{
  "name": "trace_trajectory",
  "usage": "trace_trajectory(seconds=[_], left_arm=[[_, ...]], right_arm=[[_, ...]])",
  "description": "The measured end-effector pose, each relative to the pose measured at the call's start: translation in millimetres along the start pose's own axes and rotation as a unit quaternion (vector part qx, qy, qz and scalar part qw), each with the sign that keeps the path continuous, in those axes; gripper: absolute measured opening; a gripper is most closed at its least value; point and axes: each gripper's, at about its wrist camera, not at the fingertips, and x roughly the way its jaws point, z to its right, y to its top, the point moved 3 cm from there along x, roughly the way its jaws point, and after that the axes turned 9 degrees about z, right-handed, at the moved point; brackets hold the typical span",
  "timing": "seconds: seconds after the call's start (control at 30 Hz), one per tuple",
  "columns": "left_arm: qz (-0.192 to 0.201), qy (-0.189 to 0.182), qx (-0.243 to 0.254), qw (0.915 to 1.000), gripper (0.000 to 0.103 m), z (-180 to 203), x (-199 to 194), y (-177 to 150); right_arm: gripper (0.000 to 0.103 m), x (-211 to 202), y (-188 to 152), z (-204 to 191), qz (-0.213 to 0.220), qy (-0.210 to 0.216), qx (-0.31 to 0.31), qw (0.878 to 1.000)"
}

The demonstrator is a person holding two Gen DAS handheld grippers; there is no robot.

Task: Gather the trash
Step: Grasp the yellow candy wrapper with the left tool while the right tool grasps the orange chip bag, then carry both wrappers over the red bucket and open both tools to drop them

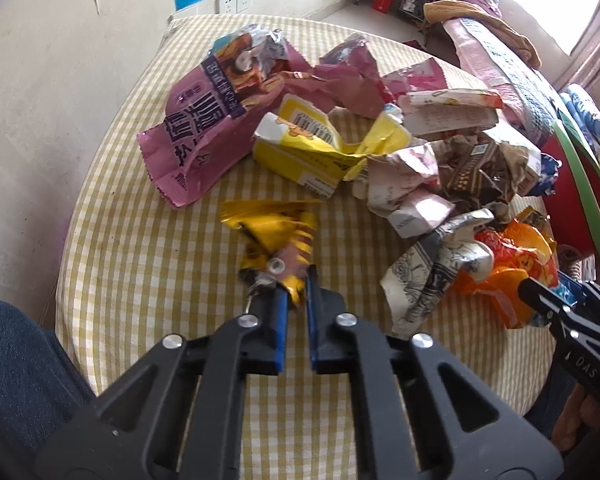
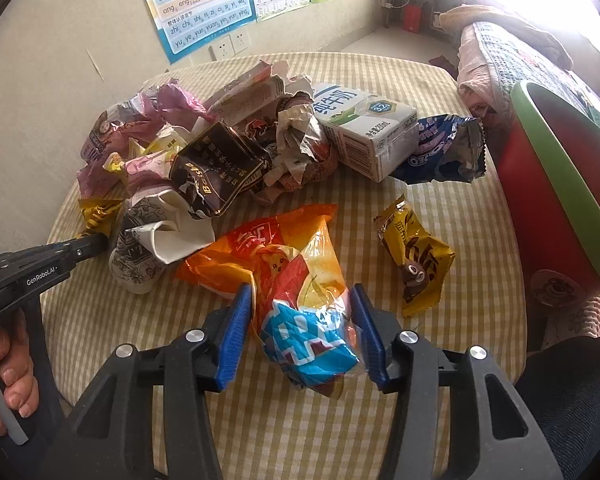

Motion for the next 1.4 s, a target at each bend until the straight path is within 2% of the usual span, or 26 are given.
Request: trace_trajectory(seconds=[0.23, 0.43, 0.57, 0.83, 1.1, 1.4], left_arm=[[0.02, -0.011, 0.022, 0.9995, 0.003, 11.9, -19.7, -2.5], [0.038, -0.032, 0.001, 0.9988, 0.003, 14.2, -47.4, -3.5], [0.049, -0.041, -0.005, 0.998, 0.003, 24.9, -61.0, 5.9], [0.084, -0.049, 0.019, 0.9951, 0.003, 53.3, -99.3, 22.9], [0.11, -0.077, 0.066, 0.9887, 0.003, 110.3, -116.0, 55.3], [0.117, -0.131, 0.122, 0.9769, 0.003, 200.0, -112.7, 82.9]], right_arm=[[0.046, -16.4, 5.1, -1.0, 0.024, 0.005, 0.003, 1.0], [0.046, -43.5, 7.4, -0.6, 0.05, 0.011, 0.015, 0.999], [0.046, -61.0, 11.7, 1.9, 0.068, 0.013, 0.026, 0.997], [0.046, -89.2, 22.5, 18.9, 0.109, 0.008, 0.052, 0.993], [0.046, -125.2, 44.0, 58.6, 0.165, -0.012, 0.086, 0.982], [0.046, -160.1, 60.8, 134.7, 0.208, -0.053, 0.138, 0.967]])
